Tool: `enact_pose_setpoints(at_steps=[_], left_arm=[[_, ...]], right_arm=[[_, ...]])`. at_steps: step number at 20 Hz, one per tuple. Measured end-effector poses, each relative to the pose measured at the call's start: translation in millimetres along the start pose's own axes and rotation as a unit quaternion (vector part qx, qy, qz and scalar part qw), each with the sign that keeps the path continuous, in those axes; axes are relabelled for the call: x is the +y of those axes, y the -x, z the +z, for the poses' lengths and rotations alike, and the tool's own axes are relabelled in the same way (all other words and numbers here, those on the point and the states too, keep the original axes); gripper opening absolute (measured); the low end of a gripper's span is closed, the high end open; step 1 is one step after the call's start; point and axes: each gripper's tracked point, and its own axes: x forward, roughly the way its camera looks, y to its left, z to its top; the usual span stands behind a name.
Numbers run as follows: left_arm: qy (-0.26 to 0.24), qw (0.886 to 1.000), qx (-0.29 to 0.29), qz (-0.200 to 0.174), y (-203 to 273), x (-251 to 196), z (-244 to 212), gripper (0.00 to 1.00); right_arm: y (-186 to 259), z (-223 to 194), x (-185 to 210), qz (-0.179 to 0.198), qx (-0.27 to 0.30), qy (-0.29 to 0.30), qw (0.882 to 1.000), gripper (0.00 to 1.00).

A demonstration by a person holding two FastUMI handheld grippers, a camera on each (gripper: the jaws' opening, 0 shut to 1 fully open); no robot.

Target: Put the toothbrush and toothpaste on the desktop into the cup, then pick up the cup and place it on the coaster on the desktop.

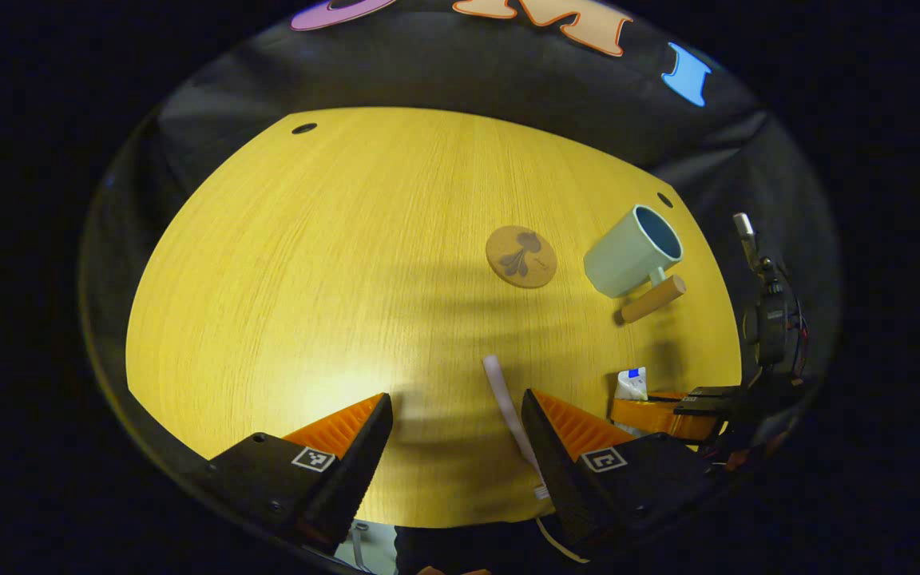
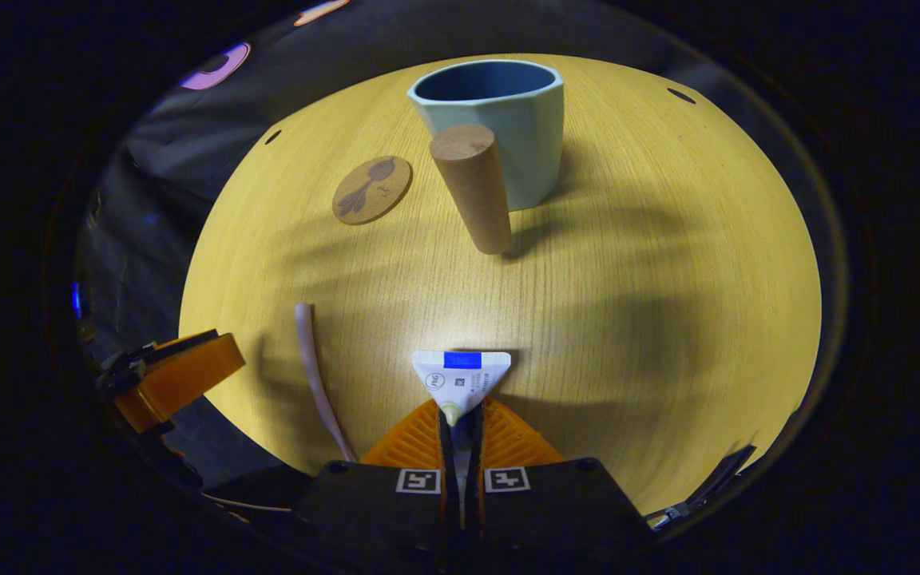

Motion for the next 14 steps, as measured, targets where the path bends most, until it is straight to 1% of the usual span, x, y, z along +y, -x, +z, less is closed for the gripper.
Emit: enact_pose_setpoints(at_steps=[1,2,4,5,8,10,11,12,13,14], left_arm=[[0.003,1.000,0.009,0.006,-3.4,-2.3,-1.3,0.96],[0.006,1.000,0.018,0.010,-5.0,-6.2,-3.0,0.93],[0.010,0.999,0.045,0.023,-11.3,-12.5,-7.4,0.92],[0.012,0.998,0.056,0.034,-15.5,-13.6,-9.3,0.88],[0.011,0.995,0.086,0.056,-26.0,-17.0,-14.4,0.85],[0.013,0.993,0.100,0.062,-29.8,-20.1,-14.3,0.76],[0.013,0.992,0.105,0.066,-34.7,-23.0,-15.5,0.66],[0.011,0.991,0.112,0.071,-37.2,-23.6,-15.7,0.60],[0.010,0.990,0.116,0.075,-38.4,-23.1,-16.4,0.53],[0.011,0.989,0.123,0.079,-38.7,-21.7,-17.3,0.52]], right_arm=[[-0.9,0.5,-0.8,0.006,-0.008,-0.002,1.000,0.06],[-0.3,1.9,-0.7,0.009,-0.017,-0.005,1.000,0.05],[2.9,5.4,-2.6,0.011,-0.028,-0.010,1.000,0.06],[6.4,7.4,-3.7,0.013,-0.033,-0.010,0.999,0.06],[10.5,10.7,-4.5,0.022,-0.047,-0.026,0.998,0.06],[12.2,14.0,-6.1,0.029,-0.053,-0.040,0.997,0.06],[14.7,15.2,-6.3,0.031,-0.056,-0.045,0.997,0.06],[16.8,17.4,-7.5,0.031,-0.059,-0.047,0.997,0.06],[19.0,20.7,-8.9,0.030,-0.063,-0.048,0.996,0.05],[21.0,24.0,-10.3,0.030,-0.067,-0.047,0.996,0.05]])
